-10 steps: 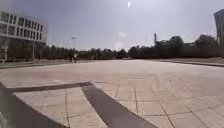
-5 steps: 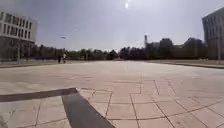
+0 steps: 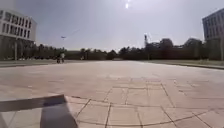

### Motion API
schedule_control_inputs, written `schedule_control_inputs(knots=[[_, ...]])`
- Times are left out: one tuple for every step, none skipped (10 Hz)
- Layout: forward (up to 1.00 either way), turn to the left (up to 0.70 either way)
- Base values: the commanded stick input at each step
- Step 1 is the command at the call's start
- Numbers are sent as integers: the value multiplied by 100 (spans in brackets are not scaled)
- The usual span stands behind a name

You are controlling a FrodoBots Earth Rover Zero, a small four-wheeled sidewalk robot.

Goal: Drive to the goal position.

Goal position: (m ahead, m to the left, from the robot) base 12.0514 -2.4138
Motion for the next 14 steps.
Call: schedule_control_inputs(knots=[[100, 0], [100, 0], [100, 0], [100, 0], [100, 0], [100, 0], [100, 0], [100, 0], [100, 0], [100, 0], [100, 0], [100, 0], [100, 0], [100, 0]])
